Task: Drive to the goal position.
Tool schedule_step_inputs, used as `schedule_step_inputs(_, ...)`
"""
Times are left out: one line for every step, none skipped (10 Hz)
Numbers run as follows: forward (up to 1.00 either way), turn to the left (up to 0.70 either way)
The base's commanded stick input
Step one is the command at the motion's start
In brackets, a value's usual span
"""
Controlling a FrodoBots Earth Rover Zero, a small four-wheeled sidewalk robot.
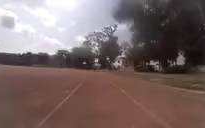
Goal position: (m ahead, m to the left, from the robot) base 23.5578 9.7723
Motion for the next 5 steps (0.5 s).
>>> schedule_step_inputs(0.70,0.00)
schedule_step_inputs(0.70,0.00)
schedule_step_inputs(0.70,0.00)
schedule_step_inputs(0.70,0.00)
schedule_step_inputs(0.70,0.00)
